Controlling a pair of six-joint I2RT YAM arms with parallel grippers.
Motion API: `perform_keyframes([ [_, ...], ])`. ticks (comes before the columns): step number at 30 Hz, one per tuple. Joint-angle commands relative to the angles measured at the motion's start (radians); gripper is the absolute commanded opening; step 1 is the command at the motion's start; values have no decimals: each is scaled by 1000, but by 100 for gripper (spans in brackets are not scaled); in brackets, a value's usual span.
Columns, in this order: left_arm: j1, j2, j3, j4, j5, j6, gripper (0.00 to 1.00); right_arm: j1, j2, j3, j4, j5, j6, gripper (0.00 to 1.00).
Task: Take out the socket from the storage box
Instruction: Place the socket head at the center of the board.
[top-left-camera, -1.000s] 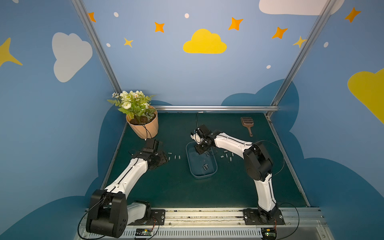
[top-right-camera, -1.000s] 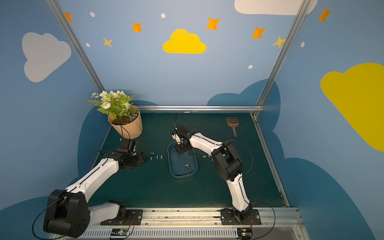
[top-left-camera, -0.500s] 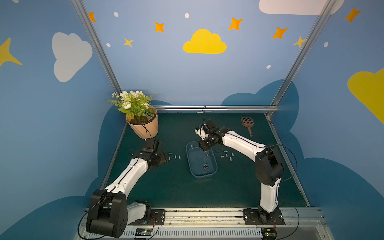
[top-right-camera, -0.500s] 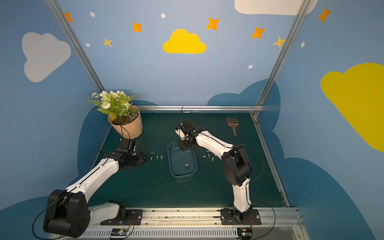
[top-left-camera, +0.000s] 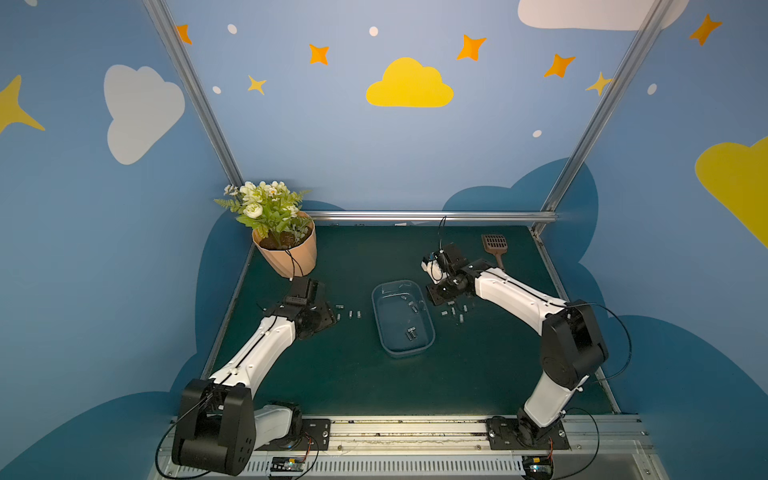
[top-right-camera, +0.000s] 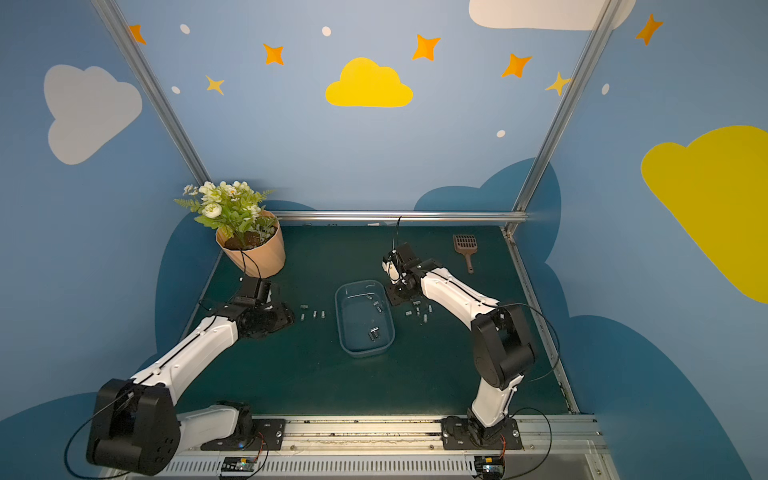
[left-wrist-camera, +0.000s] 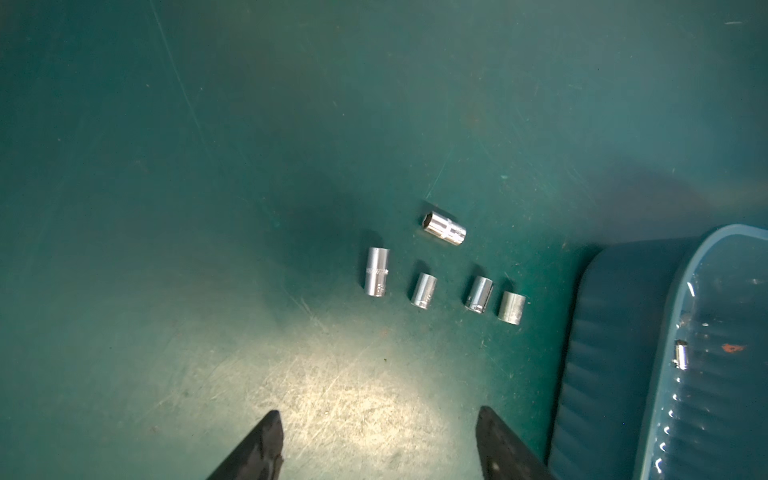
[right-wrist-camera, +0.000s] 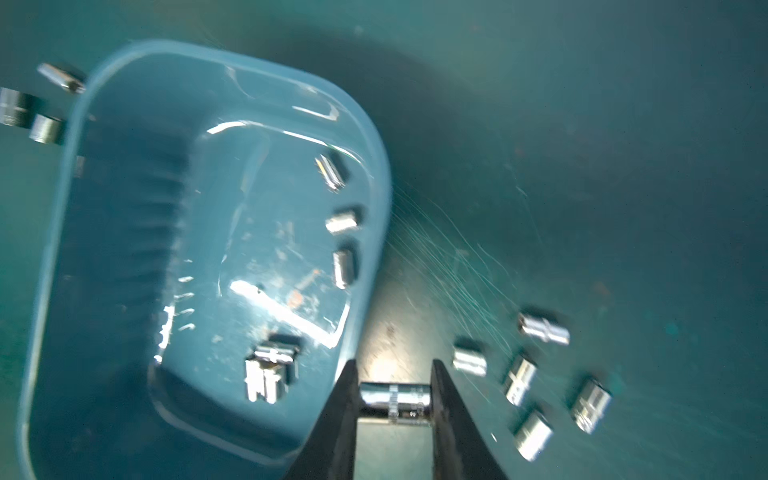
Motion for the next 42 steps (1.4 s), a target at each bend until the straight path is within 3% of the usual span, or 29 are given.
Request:
perform_keyframes([
  [1, 3, -8, -11, 4, 13, -1, 74, -25, -51, -31, -5, 9, 20, 27],
  [25, 3, -24, -24, 3, 19, -1, 74, -80, 238, 45, 32, 37, 19, 26],
  [42, 3, -20, -26, 4, 21, -3, 74, -85, 273, 56, 31, 37, 24, 28],
])
